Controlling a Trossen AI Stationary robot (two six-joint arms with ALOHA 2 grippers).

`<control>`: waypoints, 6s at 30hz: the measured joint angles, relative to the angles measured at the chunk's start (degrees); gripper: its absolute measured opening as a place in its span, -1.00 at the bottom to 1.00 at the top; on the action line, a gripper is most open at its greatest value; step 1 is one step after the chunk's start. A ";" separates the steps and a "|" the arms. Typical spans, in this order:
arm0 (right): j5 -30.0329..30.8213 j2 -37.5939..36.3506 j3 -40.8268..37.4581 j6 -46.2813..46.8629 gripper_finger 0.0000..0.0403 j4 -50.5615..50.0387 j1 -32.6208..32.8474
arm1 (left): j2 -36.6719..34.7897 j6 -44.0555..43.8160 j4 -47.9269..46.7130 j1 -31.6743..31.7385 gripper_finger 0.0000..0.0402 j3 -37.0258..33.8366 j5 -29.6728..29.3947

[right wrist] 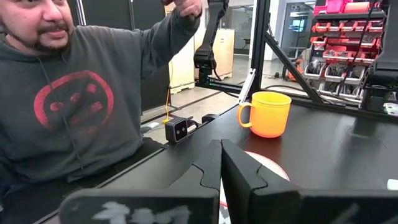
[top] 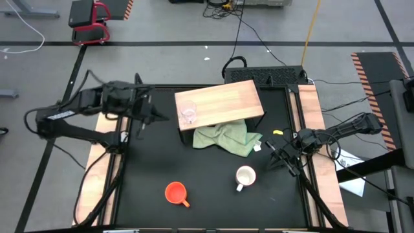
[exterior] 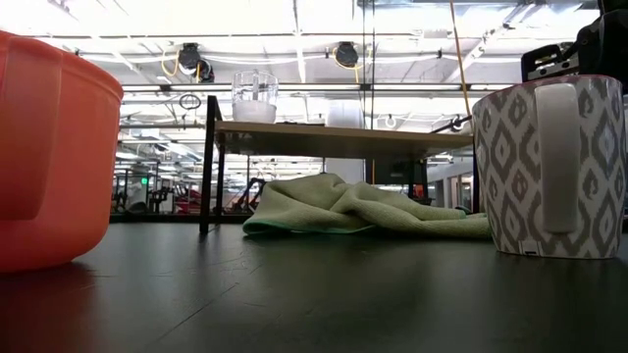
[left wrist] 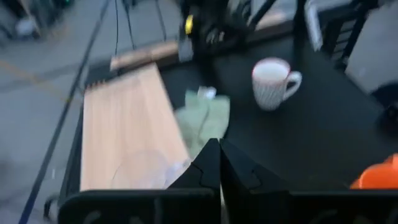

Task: Stack small to large cups/mugs on shelf
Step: Put orange cup on the shelf

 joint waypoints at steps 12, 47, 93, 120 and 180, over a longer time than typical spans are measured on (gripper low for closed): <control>0.00 0.00 0.00 -1.01 -1.00 0.00 0.01 | -15.50 -6.29 17.05 -7.95 -1.00 -22.73 1.84; 0.00 0.00 0.00 -1.41 -1.00 -0.04 -0.01 | -33.45 -14.16 57.34 -18.44 -1.00 -67.19 -1.93; 0.00 0.00 -0.01 -2.58 -1.00 0.87 0.00 | 4.70 -19.13 94.78 -45.01 -1.00 -67.12 -16.13; 0.00 -0.01 -0.01 -2.69 -1.00 0.83 0.00 | 15.54 -26.53 67.53 -47.92 -1.00 -46.60 -24.89; 0.00 0.00 -0.02 -2.49 -1.00 0.39 0.01 | 35.27 -42.71 -4.83 -40.46 -1.00 0.12 -10.60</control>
